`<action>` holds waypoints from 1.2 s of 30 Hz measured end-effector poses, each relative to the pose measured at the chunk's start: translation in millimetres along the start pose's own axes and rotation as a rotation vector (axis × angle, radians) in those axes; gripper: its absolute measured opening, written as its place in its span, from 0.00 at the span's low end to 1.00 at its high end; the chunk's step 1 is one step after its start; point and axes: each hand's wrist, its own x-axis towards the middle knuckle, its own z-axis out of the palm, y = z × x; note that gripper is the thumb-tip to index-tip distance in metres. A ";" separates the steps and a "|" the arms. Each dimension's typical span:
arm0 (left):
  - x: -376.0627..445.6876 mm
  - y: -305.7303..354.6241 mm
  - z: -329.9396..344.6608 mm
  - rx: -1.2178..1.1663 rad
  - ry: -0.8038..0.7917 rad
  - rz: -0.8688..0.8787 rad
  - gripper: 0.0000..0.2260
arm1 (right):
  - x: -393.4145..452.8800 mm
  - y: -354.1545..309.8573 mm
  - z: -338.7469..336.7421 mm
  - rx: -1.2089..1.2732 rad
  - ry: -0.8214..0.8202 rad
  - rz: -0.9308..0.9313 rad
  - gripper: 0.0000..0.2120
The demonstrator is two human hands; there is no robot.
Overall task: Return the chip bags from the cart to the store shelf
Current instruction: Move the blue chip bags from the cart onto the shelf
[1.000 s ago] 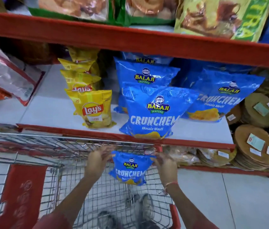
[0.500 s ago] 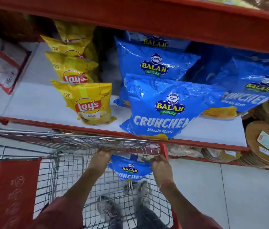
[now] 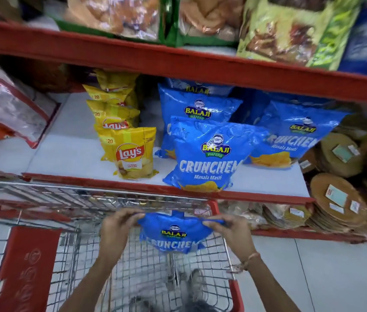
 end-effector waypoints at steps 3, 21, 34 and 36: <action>-6.2 44.1 7.1 -0.158 0.024 0.022 0.12 | -8.7 -33.3 -25.4 0.145 0.081 -0.036 0.06; 2.2 235.7 193.8 -0.227 -0.130 0.404 0.05 | 35.9 -113.5 -281.1 0.148 0.328 -0.416 0.15; 44.3 223.0 270.0 0.563 -0.171 0.694 0.04 | 83.7 -45.6 -328.1 0.032 0.376 -0.196 0.17; 47.3 222.9 267.9 0.621 -0.201 0.732 0.06 | 80.7 -56.7 -320.6 -0.076 0.434 -0.195 0.14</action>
